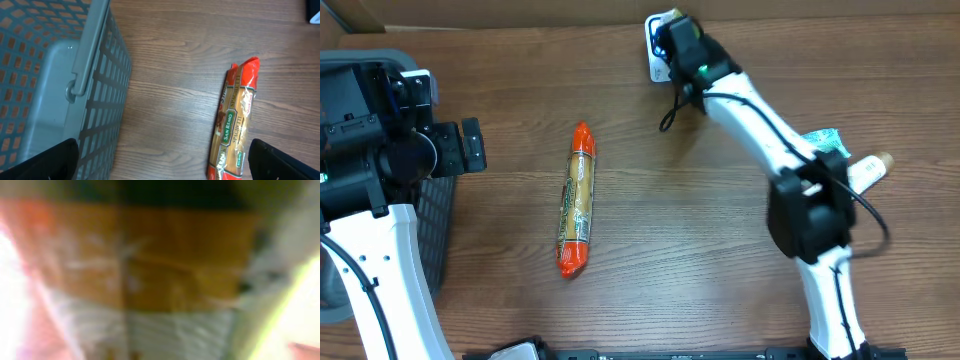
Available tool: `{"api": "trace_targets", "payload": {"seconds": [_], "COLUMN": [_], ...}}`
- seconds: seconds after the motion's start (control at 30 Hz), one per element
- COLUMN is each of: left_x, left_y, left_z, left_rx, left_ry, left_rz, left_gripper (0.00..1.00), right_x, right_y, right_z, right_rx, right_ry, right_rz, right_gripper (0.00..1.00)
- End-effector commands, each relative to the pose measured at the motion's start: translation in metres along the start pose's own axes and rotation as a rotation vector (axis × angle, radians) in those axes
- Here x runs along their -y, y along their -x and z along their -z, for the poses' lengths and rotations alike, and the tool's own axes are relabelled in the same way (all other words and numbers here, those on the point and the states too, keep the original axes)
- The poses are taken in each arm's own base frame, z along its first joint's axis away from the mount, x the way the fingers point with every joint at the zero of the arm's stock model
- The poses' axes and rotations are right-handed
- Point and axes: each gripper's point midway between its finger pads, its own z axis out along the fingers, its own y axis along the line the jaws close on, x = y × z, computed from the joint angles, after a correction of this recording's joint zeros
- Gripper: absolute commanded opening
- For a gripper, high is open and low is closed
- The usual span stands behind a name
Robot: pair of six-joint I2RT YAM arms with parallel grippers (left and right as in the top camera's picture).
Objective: Scan the item barcode
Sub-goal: 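Carry the pouch right and drop it beside the tube, then move the right gripper to the spaghetti pack and grasp it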
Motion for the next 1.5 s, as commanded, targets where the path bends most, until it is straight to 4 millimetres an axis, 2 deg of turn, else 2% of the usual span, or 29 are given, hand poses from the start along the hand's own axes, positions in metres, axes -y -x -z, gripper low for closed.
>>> {"api": "trace_targets", "payload": {"seconds": [0.0,0.07,0.13,0.2,0.3,0.4,0.47,0.67,0.9,0.93,1.03,1.07,1.1,1.17,1.23,1.3,1.37,1.47], "left_x": [0.000,0.000,0.000,0.000,0.000,0.000,0.000,0.000,0.000,0.000,0.000,0.000,0.000,0.000,0.000,0.000,0.000,0.000], "left_y": [0.002,0.002,0.002,0.002,0.002,0.002,0.002,0.002,0.002,0.002,0.002,0.002,0.002,0.002,0.002,0.002,0.002,0.002], "left_z": [0.002,0.002,0.002,0.002,0.002,0.002,0.002,0.002,0.002,0.002,0.002,0.002,0.002,0.002,0.002,0.002,0.002,0.002], "left_rx": [0.008,0.008,0.008,0.008,0.008,0.008,0.008,0.008,0.008,0.008,0.008,0.008,0.008,0.008,0.008,0.008,0.008,0.008], "left_ry": [0.004,0.004,0.004,0.004,0.004,0.004,0.004,0.004,0.004,0.004,0.004,0.004,0.004,0.004,0.004,0.004,0.004,0.004], "left_rz": [-0.018,-0.018,-0.017,-0.017,-0.018,-0.017,-0.018,-0.018,-0.018,-0.017,-0.017,-0.017,-0.018,-0.018,-0.017,-0.017,-0.017,-0.017], "left_gripper": [1.00,1.00,1.00,1.00,1.00,0.99,1.00,0.99,1.00,1.00,1.00,0.99,1.00,1.00,1.00,0.99,0.99,1.00], "right_x": [0.046,0.051,0.062,0.075,0.089,0.094,0.093,0.076,0.067,0.066,0.061,0.059,0.058,0.055,0.053,0.052,0.048,0.042], "right_y": [0.045,0.025,0.000,-0.032,-0.085,-0.126,-0.144,-0.212,-0.277,-0.282,-0.293,-0.294,-0.296,-0.296,-0.296,-0.298,-0.293,-0.269], "right_z": [0.124,0.149,0.165,0.172,0.169,0.153,0.134,0.082,0.055,0.053,0.050,0.050,0.050,0.050,0.051,0.054,0.057,0.067], "right_rx": [0.208,0.136,0.041,-0.076,-0.282,-0.430,-0.470,-0.620,-0.723,-0.731,-0.751,-0.757,-0.761,-0.762,-0.763,-0.775,-0.781,-0.745], "right_ry": [0.257,0.365,0.414,0.402,0.331,0.263,0.235,0.087,-0.008,-0.013,-0.018,-0.011,-0.010,0.010,0.031,0.040,0.092,0.245], "right_rz": [-0.517,-0.682,-0.829,-0.967,-1.163,-1.286,-1.312,-1.463,-1.519,-1.523,-1.524,-1.516,-1.509,-1.458,-1.405,-1.382,-1.355,-1.260], "right_gripper": [0.04,0.04,0.04,0.04,0.04,0.04,0.04,0.04,0.04,0.05,0.20,0.33,0.39,0.60,0.72,0.79,0.81,0.81]}}
